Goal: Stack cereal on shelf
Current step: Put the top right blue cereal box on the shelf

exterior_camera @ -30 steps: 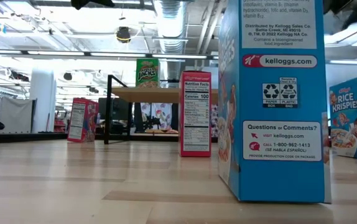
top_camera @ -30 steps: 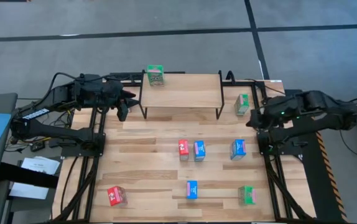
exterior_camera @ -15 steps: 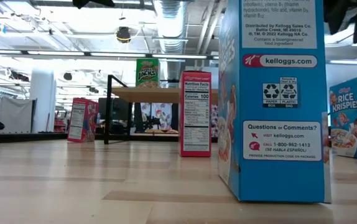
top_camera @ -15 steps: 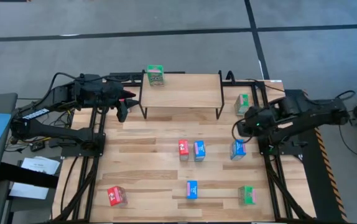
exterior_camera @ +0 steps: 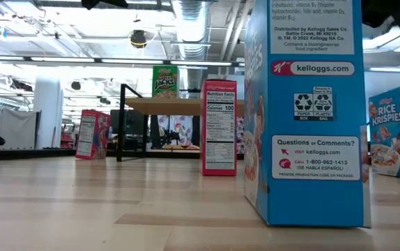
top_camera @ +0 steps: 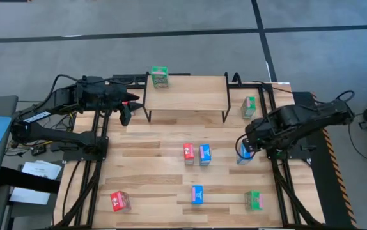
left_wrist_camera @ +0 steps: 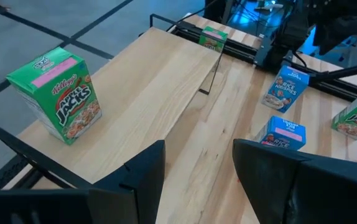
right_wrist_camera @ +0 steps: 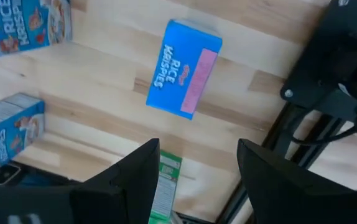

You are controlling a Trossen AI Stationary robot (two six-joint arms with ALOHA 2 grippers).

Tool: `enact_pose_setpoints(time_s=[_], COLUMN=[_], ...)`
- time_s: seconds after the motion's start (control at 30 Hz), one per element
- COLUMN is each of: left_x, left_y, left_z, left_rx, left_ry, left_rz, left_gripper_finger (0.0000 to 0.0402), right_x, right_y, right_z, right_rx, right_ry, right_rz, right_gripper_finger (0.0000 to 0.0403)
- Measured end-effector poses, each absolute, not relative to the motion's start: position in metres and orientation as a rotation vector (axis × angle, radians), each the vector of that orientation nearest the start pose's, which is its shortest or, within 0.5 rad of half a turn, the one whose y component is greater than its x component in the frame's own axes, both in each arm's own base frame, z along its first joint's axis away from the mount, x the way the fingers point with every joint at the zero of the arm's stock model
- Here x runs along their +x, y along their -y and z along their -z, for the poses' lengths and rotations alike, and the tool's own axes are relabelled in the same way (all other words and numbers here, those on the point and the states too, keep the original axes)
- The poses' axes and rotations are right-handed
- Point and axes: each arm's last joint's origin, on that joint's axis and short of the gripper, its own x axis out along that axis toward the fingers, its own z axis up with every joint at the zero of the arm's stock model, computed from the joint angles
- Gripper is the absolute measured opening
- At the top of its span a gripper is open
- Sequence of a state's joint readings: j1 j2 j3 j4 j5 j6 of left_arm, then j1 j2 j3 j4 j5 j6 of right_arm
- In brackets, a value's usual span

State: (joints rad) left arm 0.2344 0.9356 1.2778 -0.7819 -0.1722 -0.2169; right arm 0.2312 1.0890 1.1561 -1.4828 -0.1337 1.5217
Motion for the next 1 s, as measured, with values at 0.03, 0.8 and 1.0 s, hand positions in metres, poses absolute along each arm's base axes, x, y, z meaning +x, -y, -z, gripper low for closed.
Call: enact_pose_setpoints(time_s=[0.03,0.8,1.0], left_x=[0.156,0.155,0.155], left_y=[-0.042,-0.042,-0.042], left_z=[-0.414,-0.412,-0.412], left_rx=[-0.224,-0.202,-0.202], left_ry=[-0.398,-0.420,-0.420], left_rz=[-0.447,-0.443,-0.443], left_gripper_finger=[0.0176,0.0176,0.0176], right_x=[0.149,0.162,0.162], right_y=[-0.039,-0.050,-0.050], right_z=[-0.318,-0.273,-0.273], right_rx=[1.158,1.222,1.215], right_ry=[-1.334,-1.197,-1.164], right_rz=[0.822,0.930,0.952], right_gripper_finger=[0.0241,0.0240,0.0240])
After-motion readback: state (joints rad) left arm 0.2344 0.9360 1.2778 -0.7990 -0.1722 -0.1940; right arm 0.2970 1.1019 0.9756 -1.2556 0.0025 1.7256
